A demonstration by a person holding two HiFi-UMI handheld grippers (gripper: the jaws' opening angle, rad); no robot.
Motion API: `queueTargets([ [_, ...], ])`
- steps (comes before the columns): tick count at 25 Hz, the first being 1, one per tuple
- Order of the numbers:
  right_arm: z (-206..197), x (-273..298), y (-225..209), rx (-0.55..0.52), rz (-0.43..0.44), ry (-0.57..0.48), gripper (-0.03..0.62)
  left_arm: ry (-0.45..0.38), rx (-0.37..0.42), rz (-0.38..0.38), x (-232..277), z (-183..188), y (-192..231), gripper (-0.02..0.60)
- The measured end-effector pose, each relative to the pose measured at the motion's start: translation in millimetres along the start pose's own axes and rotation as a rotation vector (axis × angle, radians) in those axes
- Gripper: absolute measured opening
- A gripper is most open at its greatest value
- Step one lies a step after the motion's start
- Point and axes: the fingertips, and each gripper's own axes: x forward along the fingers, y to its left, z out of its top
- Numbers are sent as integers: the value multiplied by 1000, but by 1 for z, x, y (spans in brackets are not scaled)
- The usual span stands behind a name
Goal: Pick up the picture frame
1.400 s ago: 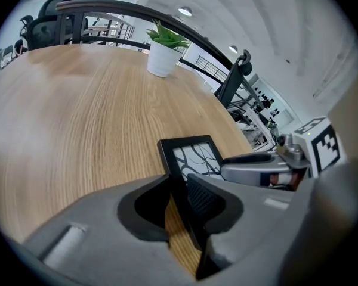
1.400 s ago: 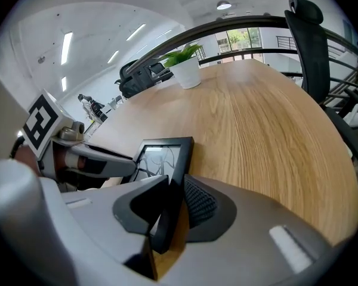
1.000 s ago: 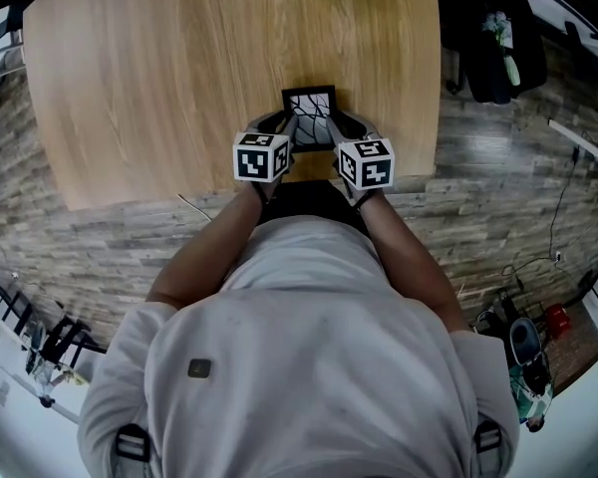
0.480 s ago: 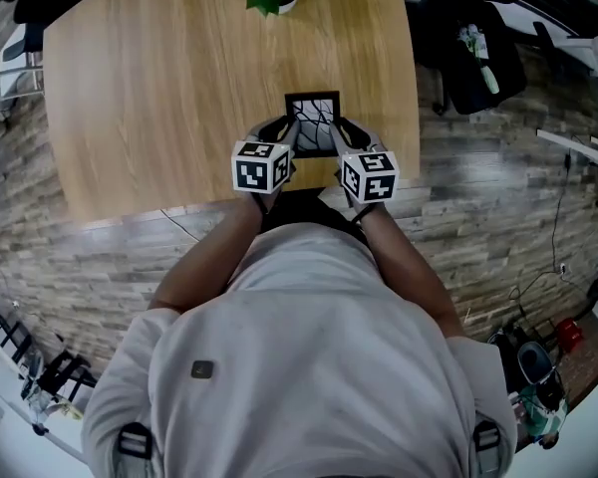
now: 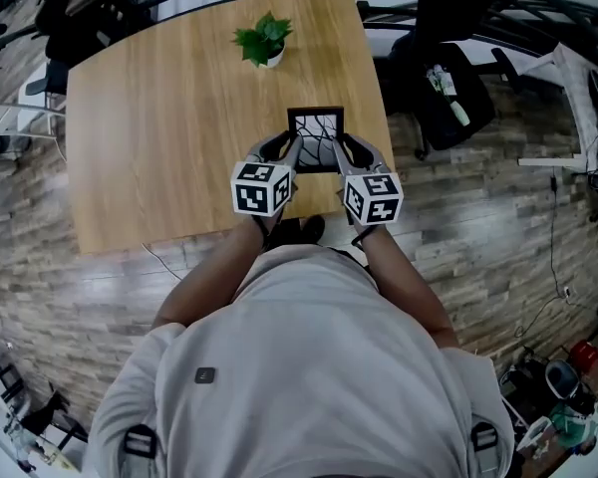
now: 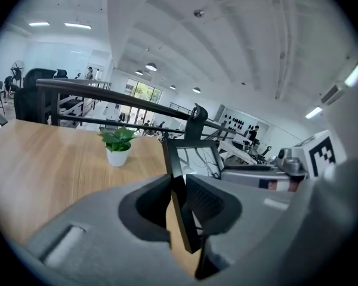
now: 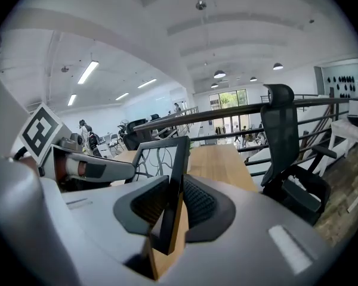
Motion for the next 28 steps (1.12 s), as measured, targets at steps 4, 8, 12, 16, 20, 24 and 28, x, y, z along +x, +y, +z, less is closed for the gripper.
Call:
queueTargets([
  [4, 29, -27, 4, -35, -11, -74, 89, -65, 39, -10, -17, 25, -22, 83],
  [8, 42, -48, 8, -55, -16, -126, 89, -111, 71, -9, -31, 37, -39, 83],
  [12, 45, -57, 17, -56, 3, -142, 89, -127, 73, 7, -46, 38, -44, 83],
  [16, 44, -58, 35, -53, 33, -146, 89, -136, 69, 32, -64, 37, -38, 83],
  [20, 47, -55, 54, -58, 49, -154, 89, -147, 67, 44, -80, 37, -26, 83],
  [24, 50, -48, 76, -74, 58, -155, 89, -154, 63, 44, -97, 38, -10, 83],
  [28, 54, -40, 104, -62, 51, -158, 89, -155, 65, 32, -118, 41, 11, 83],
])
